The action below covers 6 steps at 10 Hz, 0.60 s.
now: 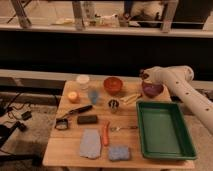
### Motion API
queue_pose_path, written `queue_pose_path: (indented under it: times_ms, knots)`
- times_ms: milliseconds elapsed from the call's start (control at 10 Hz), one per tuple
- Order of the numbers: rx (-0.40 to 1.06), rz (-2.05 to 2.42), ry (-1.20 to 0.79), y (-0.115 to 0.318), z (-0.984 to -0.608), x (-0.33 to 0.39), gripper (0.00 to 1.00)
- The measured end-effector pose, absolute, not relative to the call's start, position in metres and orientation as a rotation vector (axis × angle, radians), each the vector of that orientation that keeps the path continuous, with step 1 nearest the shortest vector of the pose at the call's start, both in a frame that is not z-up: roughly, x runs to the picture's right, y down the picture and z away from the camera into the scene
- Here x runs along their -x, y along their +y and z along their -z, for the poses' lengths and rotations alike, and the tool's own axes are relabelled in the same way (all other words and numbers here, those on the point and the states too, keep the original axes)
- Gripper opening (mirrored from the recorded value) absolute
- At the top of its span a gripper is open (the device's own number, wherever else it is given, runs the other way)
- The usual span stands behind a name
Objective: Place grapes in purple bowl
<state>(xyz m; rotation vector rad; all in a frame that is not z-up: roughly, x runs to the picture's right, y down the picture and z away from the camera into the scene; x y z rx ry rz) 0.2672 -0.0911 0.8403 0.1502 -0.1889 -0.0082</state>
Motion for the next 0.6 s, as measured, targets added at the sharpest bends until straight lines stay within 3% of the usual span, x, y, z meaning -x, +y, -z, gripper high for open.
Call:
queue_pose_path:
  times_ms: [600]
  knots:
    - [-0.123, -0.026, -0.128, -0.084, -0.875, -0.297, 0.06]
